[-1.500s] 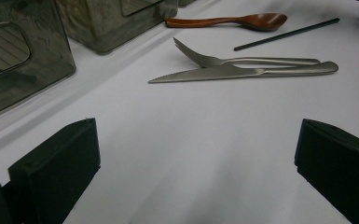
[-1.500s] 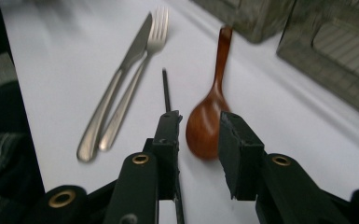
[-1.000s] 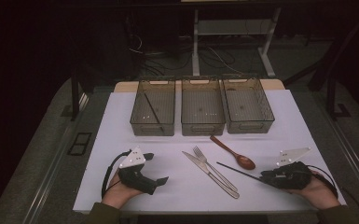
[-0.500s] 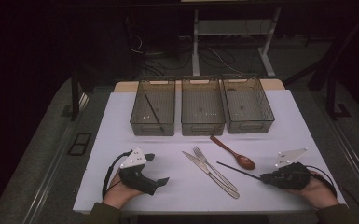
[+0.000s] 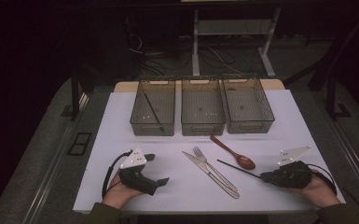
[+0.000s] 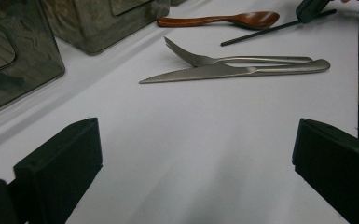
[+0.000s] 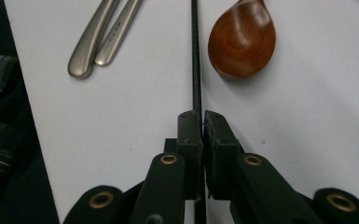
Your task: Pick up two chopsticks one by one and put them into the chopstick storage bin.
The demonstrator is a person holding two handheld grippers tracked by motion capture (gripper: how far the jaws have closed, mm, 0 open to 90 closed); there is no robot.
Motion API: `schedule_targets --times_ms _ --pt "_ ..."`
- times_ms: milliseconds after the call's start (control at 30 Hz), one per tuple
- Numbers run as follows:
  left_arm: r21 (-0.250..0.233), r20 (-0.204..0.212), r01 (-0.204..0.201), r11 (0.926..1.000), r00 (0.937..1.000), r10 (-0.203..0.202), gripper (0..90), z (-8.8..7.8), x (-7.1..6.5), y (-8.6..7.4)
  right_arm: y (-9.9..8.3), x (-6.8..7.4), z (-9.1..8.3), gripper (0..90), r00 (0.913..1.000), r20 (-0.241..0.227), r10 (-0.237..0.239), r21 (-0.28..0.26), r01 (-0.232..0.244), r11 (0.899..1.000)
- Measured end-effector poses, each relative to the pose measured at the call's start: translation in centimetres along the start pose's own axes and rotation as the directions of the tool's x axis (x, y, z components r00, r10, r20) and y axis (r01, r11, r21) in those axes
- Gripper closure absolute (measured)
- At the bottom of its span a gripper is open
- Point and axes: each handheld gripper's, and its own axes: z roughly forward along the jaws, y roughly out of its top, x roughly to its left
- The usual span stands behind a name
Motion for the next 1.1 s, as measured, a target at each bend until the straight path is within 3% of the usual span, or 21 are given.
schedule_targets --times_ms 367,1100 --pt "-0.002 -0.004 0.008 1.0 1.0 -0.008 0.4 0.0 0.0 0.0 0.9 -0.1 -1.3 84.6 0.9997 -0.01 0.021 -0.089 -0.022 0.996" --pt "-0.018 -0.009 0.025 0.9995 0.9996 -0.025 0.0 0.0 0.0 0.0 5.1 -0.6 -1.8 84.6 0.9974 0.024 0.069 -0.169 -0.064 0.983"
